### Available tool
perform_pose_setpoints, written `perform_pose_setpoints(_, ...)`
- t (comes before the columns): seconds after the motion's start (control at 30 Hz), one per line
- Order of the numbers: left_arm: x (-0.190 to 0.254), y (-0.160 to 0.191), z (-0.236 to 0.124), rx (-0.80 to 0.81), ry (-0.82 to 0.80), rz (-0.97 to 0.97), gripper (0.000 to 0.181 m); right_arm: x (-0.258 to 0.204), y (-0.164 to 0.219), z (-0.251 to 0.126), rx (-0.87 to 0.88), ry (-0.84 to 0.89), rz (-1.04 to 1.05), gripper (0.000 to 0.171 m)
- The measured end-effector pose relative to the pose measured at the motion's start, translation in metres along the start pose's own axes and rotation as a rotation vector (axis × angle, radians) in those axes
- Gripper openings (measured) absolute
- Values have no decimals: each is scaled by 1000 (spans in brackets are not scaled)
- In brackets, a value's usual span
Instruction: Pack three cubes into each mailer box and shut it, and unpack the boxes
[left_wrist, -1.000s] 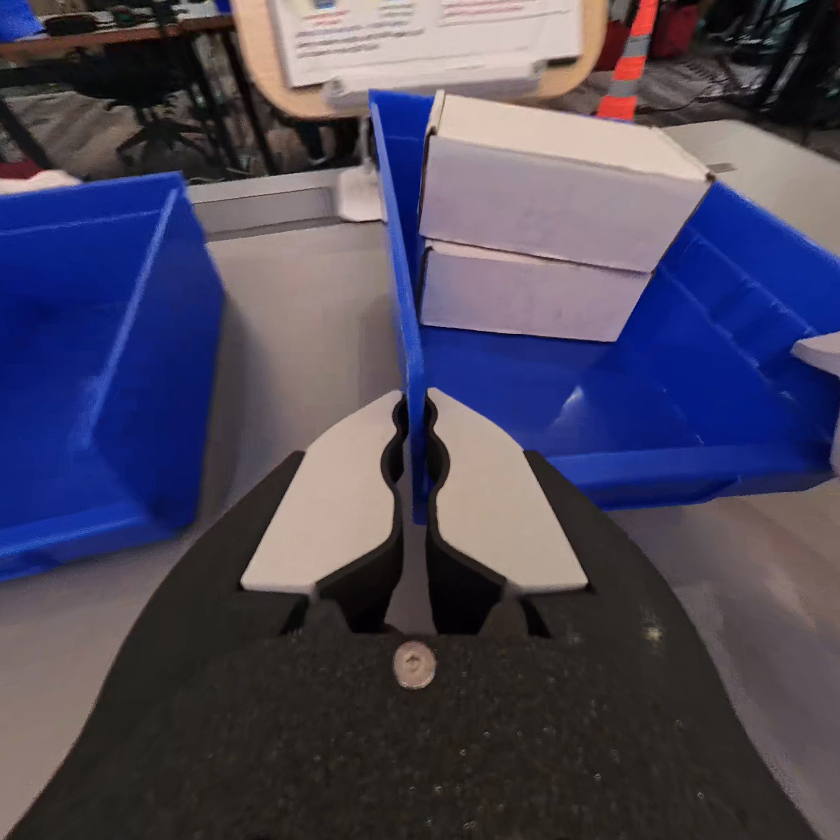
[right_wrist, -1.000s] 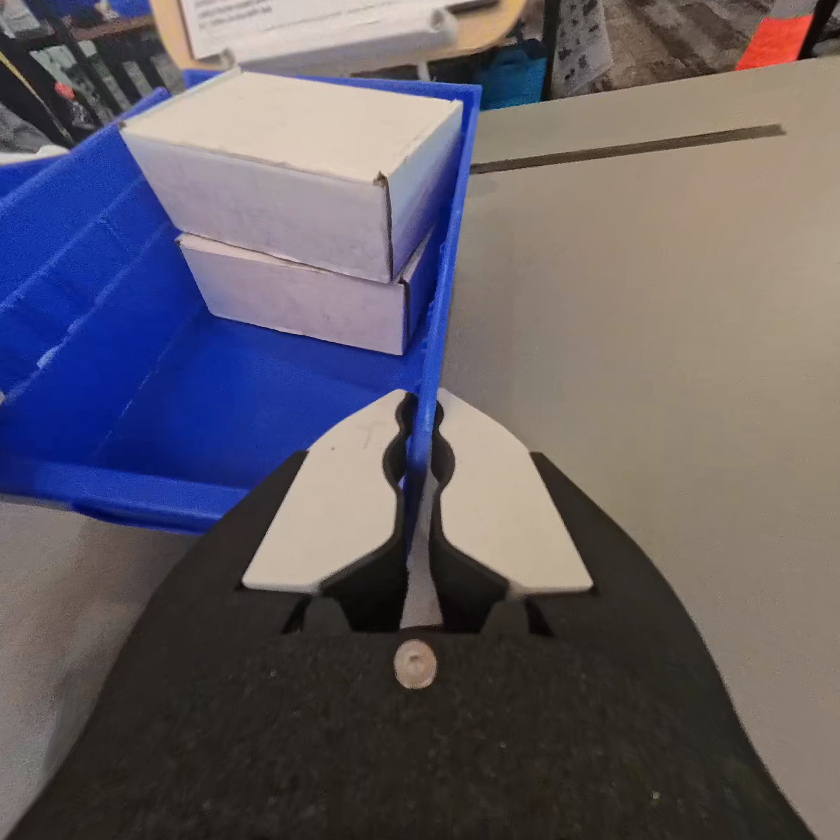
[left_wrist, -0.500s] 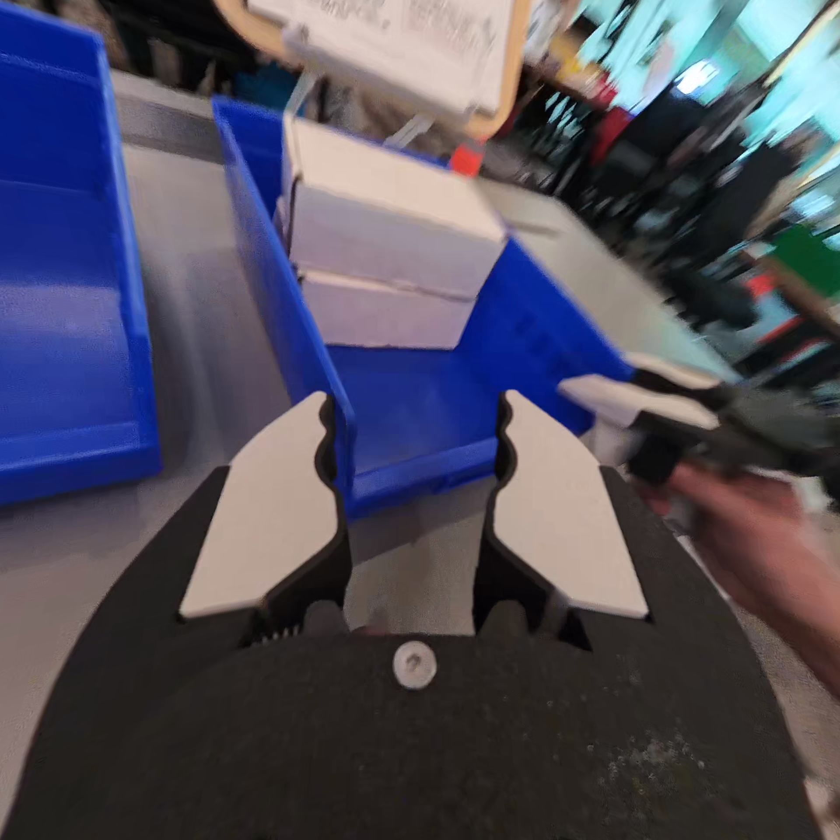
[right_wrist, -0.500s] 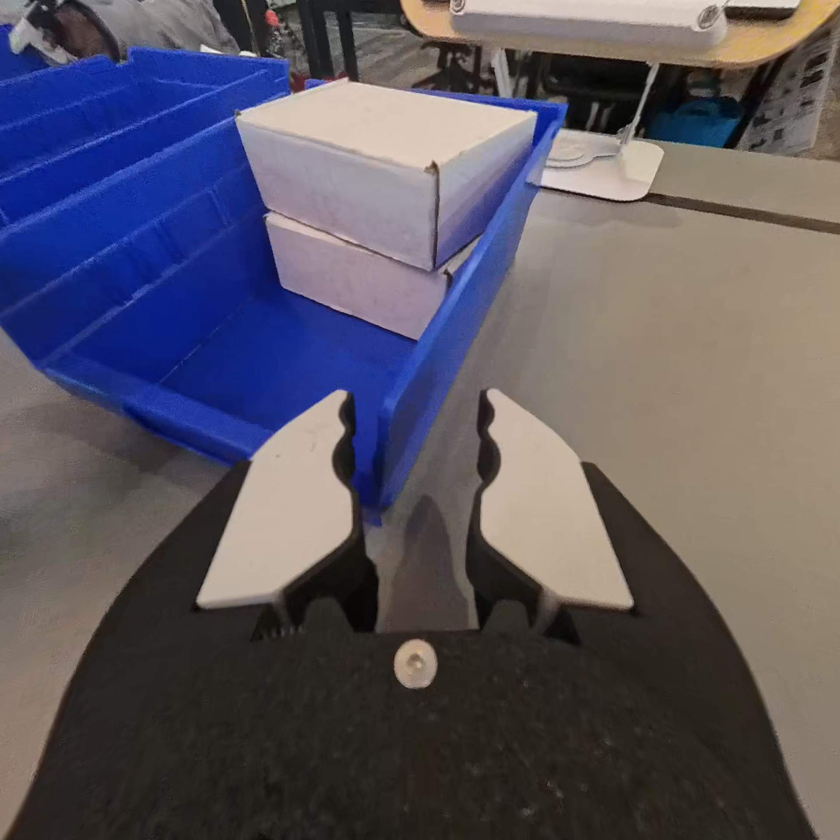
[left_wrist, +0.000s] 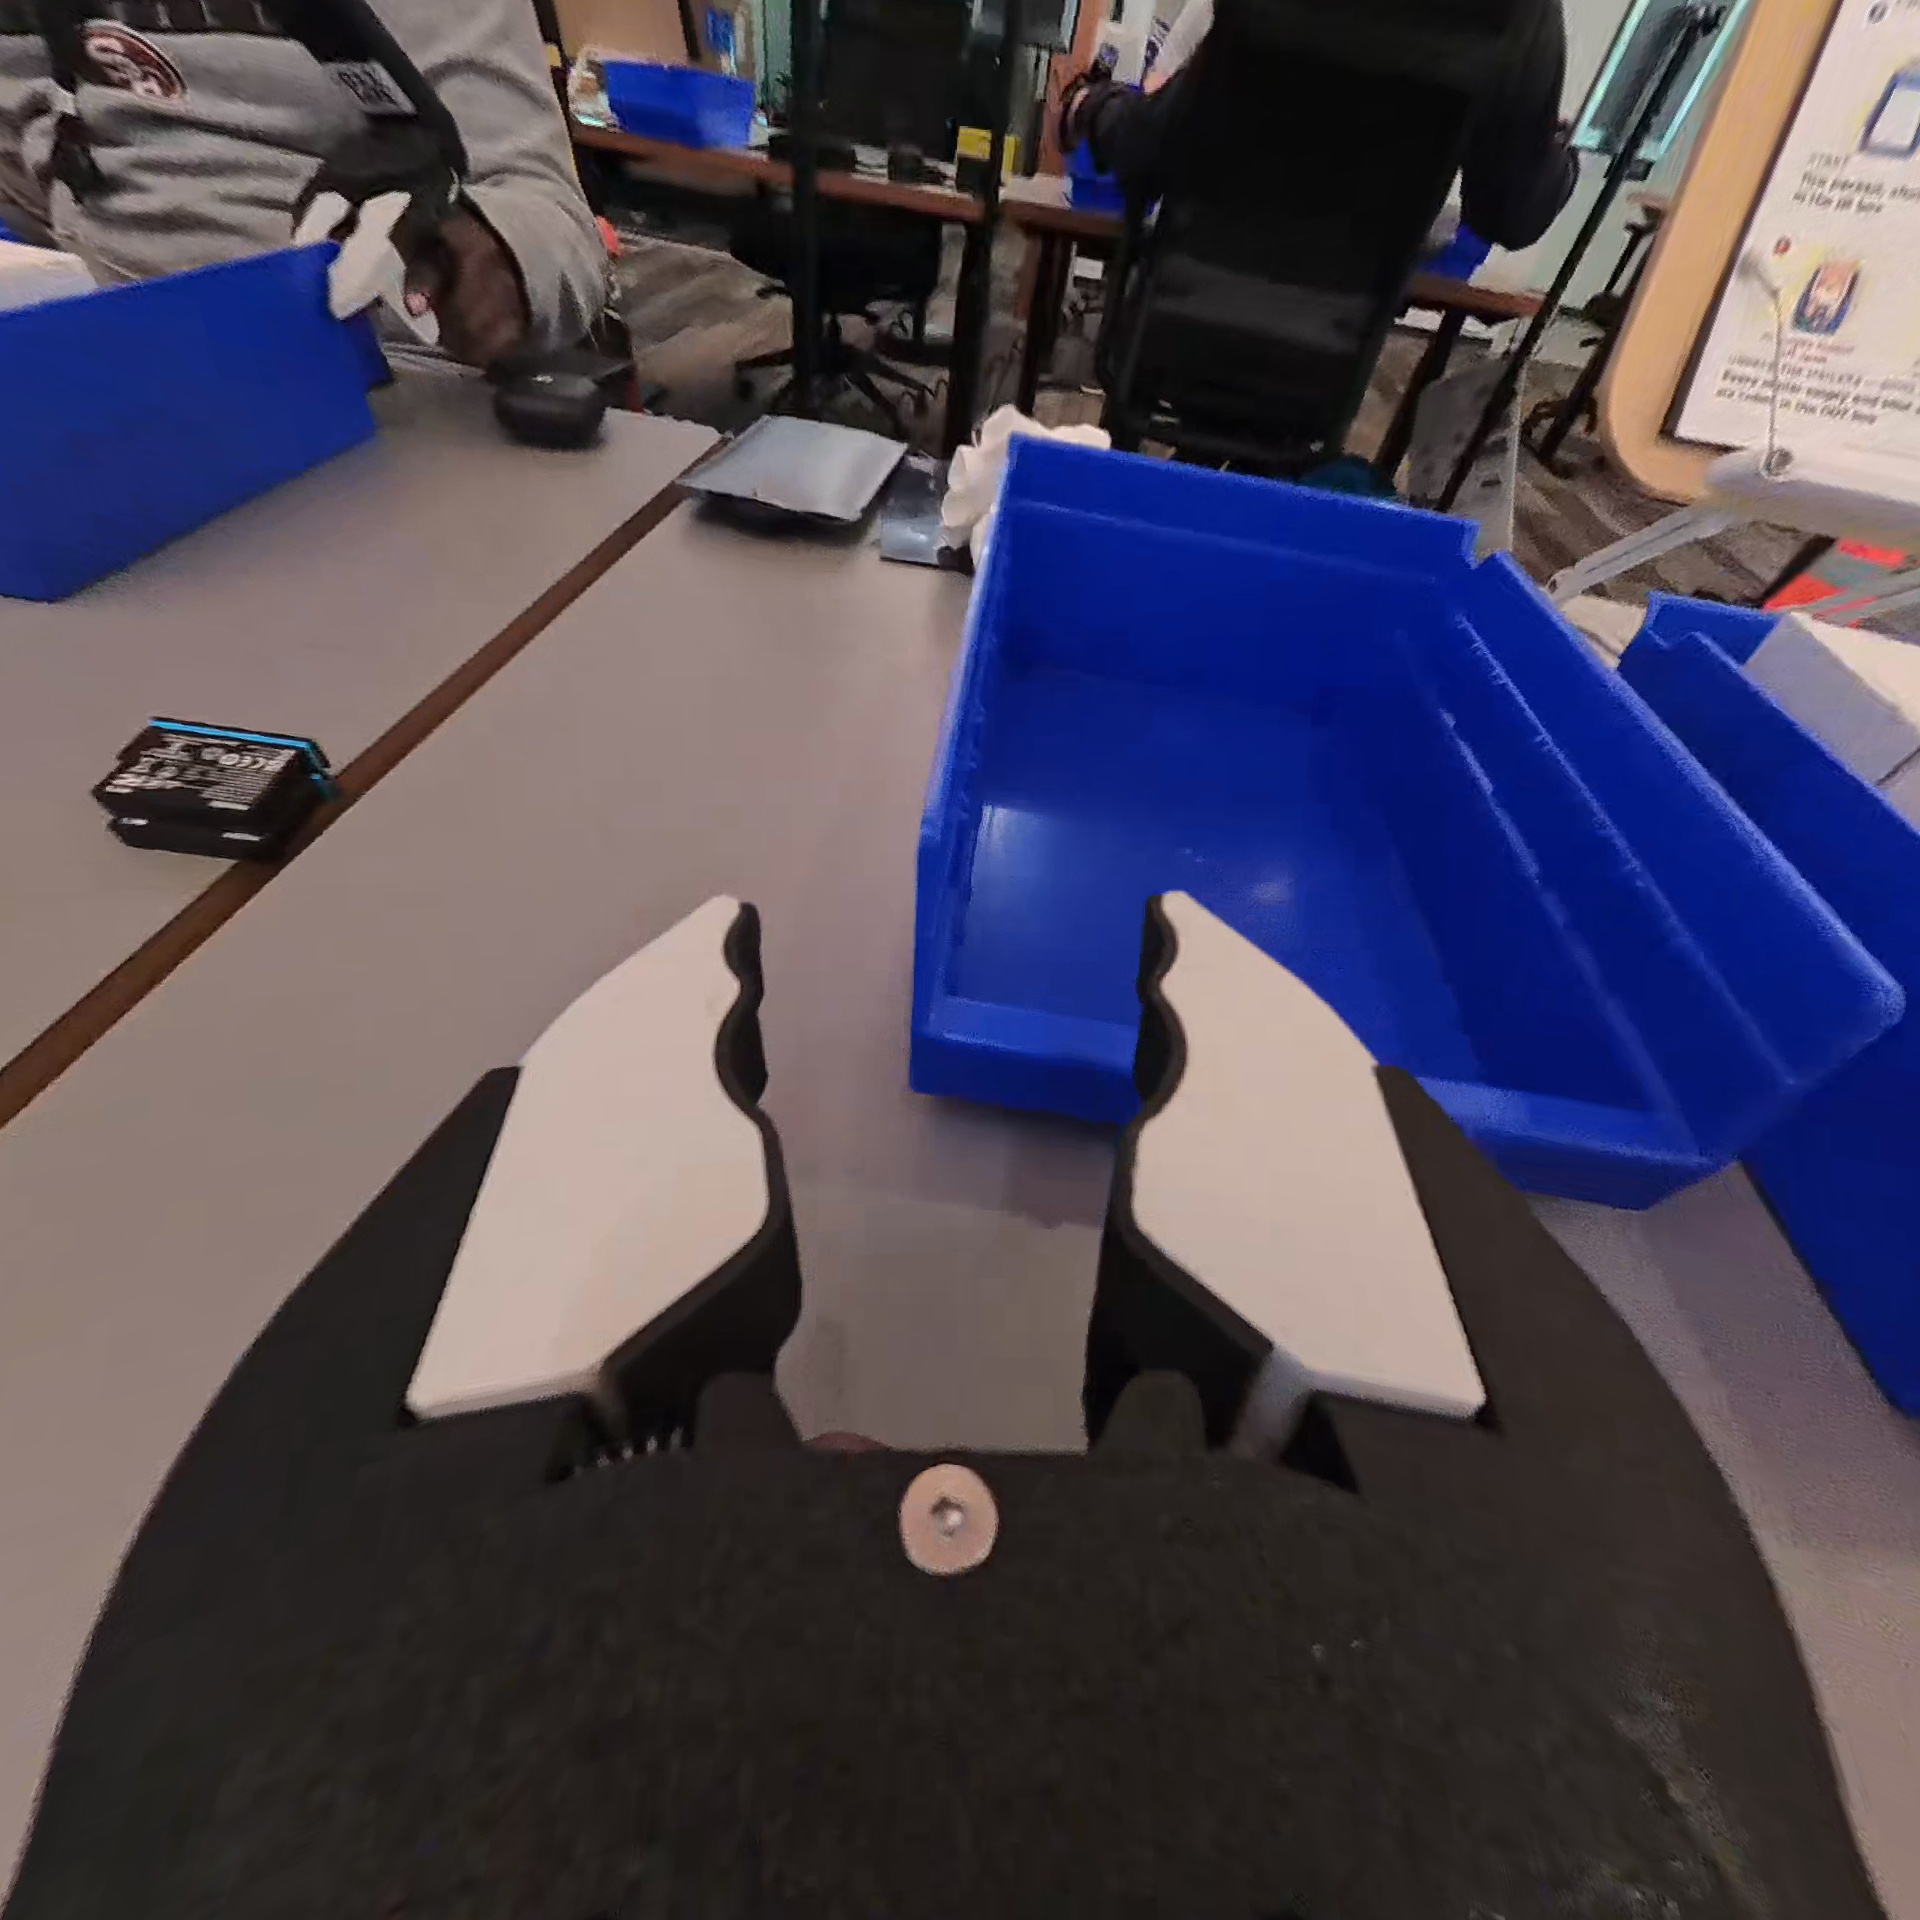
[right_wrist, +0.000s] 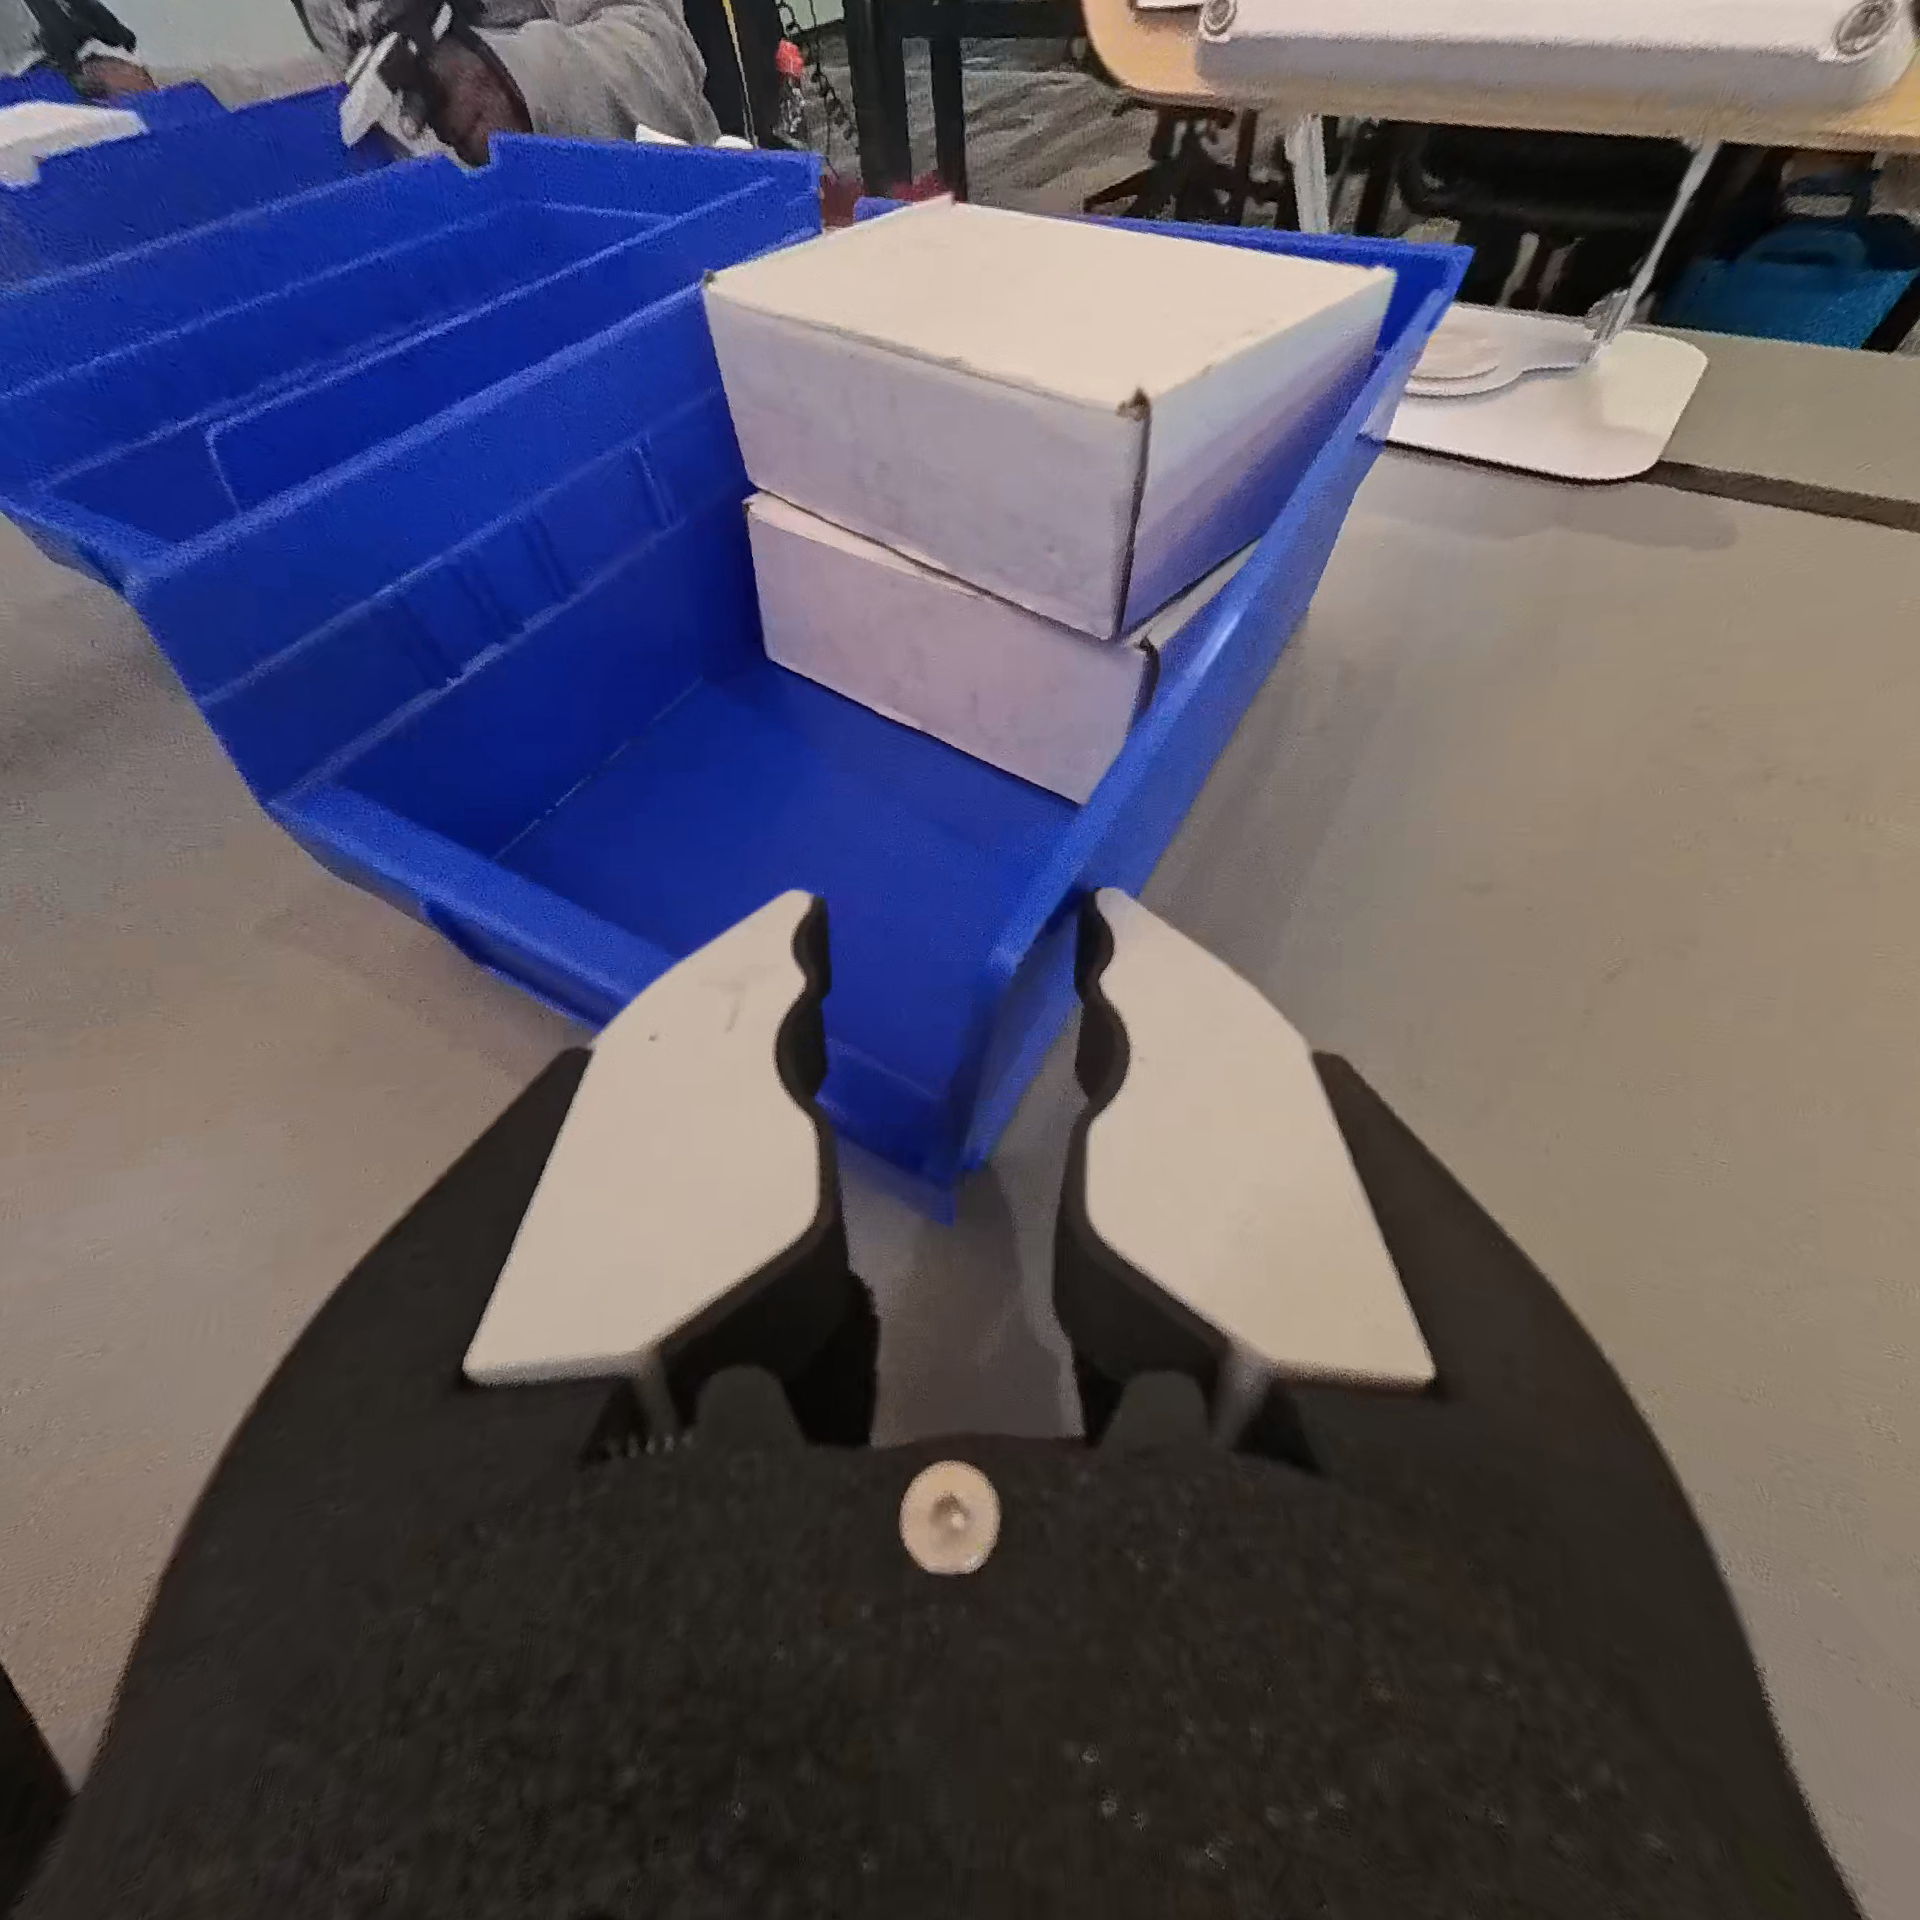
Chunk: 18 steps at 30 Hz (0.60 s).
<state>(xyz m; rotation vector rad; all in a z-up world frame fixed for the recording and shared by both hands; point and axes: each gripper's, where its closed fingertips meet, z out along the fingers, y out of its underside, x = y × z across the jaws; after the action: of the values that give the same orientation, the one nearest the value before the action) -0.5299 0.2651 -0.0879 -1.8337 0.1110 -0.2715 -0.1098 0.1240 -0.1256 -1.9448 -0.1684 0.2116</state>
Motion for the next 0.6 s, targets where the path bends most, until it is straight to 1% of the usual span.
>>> perform_pose_setpoints(0.13,-2,0,27,-29,8,-10,64,-2,6,-5,-15,12,-54,42)
perform_pose_setpoints(0.2,6,-4,34,-26,46,4,55,-4,7,-8,-7,7,-41,43)
perform_pose_setpoints(0.27,10,2,39,-55,39,64,45,-6,7,-9,-5,0,-26,43)
perform_pose_setpoints(0.3,12,6,41,-71,39,83,41,-6,7,-10,-7,1,-21,43)
perform_pose_setpoints(0.33,13,7,41,-76,27,104,41,-6,6,-11,-5,2,-16,43)
perform_pose_setpoints(0.37,11,8,41,-78,10,126,31,-6,6,-13,5,10,-19,41)
perform_pose_setpoints(0.4,7,8,40,-73,-2,131,15,-4,5,-15,19,29,-36,40)
perform_pose_setpoints(0.43,7,8,40,-68,11,112,5,-3,3,-18,31,51,-64,41)
perform_pose_setpoints(0.5,7,8,40,-74,41,40,4,-2,-6,-26,77,106,-129,46)
perform_pose_setpoints(0.6,10,10,35,-100,59,53,4,-12,-19,-37,131,150,-217,47)
